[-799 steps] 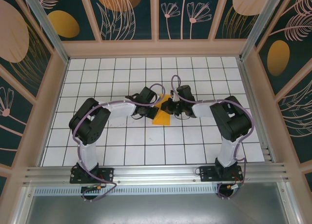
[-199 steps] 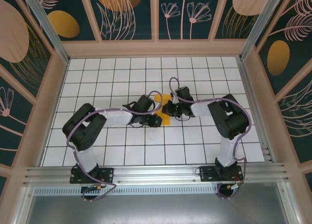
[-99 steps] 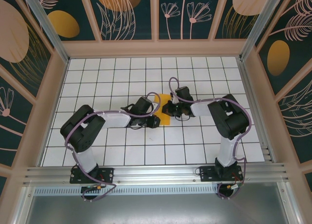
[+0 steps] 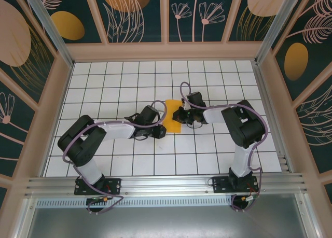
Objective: Fold a paper plane with a square sheet of paper (fold left side to right side)
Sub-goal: Fold the triangle a second time at the center of the table.
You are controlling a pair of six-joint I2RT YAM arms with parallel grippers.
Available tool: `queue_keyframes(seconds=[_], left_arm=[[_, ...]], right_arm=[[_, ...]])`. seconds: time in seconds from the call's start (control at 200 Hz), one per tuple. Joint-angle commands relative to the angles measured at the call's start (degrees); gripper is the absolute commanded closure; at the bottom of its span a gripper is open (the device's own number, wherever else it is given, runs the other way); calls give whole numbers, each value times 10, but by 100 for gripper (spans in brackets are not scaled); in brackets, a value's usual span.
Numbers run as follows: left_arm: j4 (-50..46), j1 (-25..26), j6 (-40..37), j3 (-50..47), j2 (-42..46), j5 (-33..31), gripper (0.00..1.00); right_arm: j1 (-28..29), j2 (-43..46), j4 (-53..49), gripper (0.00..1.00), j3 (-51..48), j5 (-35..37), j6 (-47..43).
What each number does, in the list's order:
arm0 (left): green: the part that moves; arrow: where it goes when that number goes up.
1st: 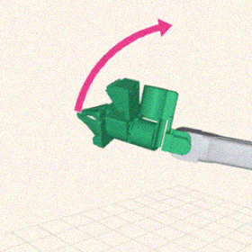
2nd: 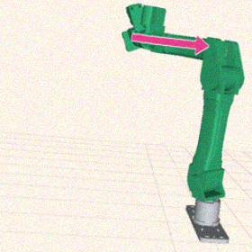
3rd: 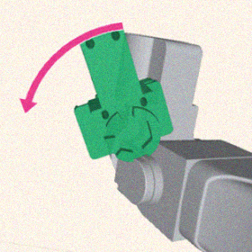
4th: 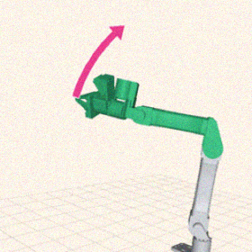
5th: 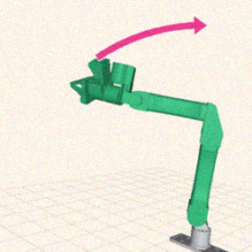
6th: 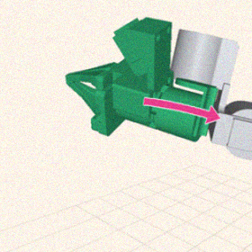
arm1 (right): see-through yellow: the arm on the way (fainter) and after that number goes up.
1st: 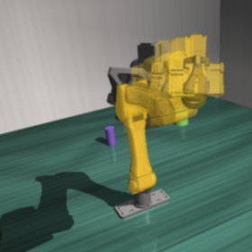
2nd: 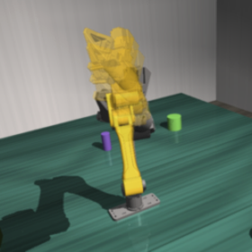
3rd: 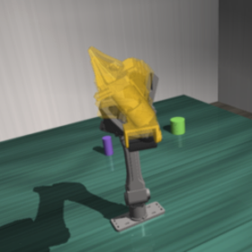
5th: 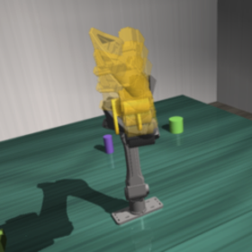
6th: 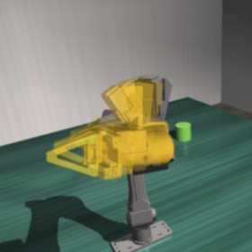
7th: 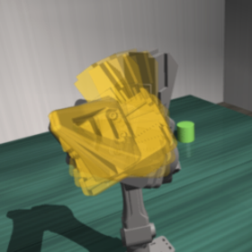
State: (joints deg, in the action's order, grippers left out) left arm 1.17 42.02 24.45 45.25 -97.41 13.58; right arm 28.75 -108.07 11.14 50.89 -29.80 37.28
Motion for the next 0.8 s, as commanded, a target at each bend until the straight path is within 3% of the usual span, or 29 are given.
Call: queue_keyframes(seconds=[0.0,0.195,0.415,0.796], left_arm=[[-31,-1,7,-4,33,-6,75],[-18,-4,9,23,65,32,74],[-12,-3,-3,65,1,62,73],[-20,-13,1,66,-54,13,75]], right_arm=[[-14,-22,-62,98,-4,40,-19],[-14,-17,-62,98,-3,39,-18],[-14,-18,-62,98,-2,37,-18],[-13,-13,-58,98,-4,29,-20]])
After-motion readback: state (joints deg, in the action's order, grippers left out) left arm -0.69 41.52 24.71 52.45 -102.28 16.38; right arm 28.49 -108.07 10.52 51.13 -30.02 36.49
